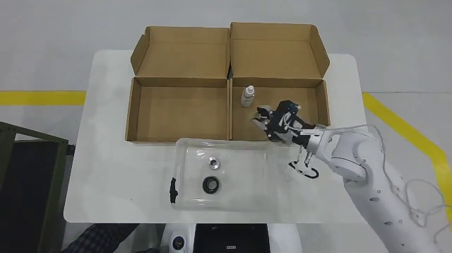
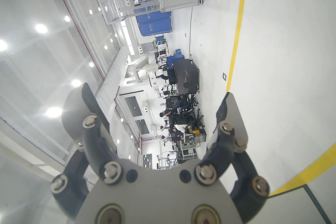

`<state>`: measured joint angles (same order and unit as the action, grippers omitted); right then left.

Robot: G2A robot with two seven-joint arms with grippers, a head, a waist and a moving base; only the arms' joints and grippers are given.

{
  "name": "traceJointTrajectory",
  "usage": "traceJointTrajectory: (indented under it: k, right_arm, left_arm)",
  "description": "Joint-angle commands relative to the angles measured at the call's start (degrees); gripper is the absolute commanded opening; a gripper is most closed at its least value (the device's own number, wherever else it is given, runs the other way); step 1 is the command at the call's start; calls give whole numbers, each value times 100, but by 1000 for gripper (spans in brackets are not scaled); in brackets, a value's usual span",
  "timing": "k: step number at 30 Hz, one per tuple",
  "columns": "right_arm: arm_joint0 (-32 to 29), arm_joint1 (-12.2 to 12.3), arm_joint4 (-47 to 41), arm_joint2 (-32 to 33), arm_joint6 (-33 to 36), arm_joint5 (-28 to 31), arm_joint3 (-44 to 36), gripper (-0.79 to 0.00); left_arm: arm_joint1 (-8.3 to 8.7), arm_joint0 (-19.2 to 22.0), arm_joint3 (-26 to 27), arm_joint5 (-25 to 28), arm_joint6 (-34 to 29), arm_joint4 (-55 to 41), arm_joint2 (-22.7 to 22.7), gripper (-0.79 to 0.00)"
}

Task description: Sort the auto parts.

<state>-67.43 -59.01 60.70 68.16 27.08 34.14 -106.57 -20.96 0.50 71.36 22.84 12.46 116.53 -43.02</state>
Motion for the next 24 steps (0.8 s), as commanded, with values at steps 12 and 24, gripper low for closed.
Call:
traceJointTrajectory:
  k: [12, 24]
  right_arm:
    - [1294, -168, 75, -879, 1647, -19, 841, -785]
    - [2119, -389, 305, -1518, 2096, -390, 1791, -785]
  left_arm:
    - [0, 0, 0, 0, 0, 0, 0, 0]
    - [0, 0, 0, 0, 0, 0, 0, 0]
